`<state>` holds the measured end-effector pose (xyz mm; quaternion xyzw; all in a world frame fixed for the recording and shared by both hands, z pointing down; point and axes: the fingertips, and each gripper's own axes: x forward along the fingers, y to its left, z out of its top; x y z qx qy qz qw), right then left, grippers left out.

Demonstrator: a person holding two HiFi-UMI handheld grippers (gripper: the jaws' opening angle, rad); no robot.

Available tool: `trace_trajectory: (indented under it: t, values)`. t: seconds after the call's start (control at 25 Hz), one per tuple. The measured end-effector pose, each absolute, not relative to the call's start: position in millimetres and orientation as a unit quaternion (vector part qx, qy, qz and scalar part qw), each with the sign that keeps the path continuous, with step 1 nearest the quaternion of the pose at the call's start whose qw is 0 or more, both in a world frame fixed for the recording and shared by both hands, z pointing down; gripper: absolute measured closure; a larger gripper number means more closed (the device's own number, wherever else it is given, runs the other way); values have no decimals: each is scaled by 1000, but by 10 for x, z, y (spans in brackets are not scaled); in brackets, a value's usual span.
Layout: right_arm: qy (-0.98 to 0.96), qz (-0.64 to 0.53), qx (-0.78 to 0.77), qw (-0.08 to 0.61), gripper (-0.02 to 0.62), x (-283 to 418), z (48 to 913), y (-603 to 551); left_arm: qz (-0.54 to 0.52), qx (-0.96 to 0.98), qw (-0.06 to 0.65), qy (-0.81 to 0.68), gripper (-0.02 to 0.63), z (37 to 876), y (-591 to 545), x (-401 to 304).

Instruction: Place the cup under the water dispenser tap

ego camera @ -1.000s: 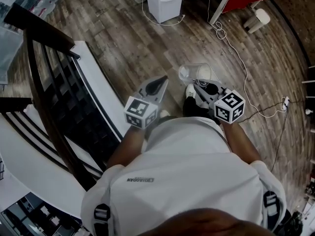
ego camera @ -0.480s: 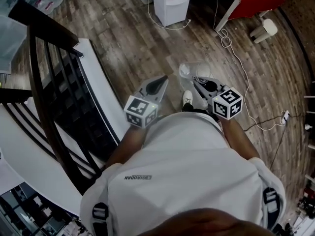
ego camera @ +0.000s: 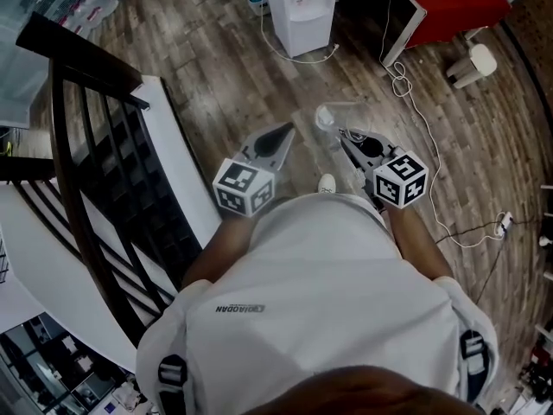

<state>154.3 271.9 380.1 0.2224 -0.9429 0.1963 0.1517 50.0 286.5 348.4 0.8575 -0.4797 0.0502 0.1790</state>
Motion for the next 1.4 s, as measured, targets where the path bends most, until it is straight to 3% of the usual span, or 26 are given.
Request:
trace_trajectory:
  t: [0.48,1.2,1.4]
  values:
    - [-942,204,211,163,555,2071,3988,2176,81,861,174,-471,611,3536,2224,1144]
    - [-937,231,217,149,555,2320,4144,1910,114,853,188,-474,611,3687,2014,1328]
    - [-930,240,223,165,555,1986,4269,1335,111,854,190,-472,611,3786,1326,926]
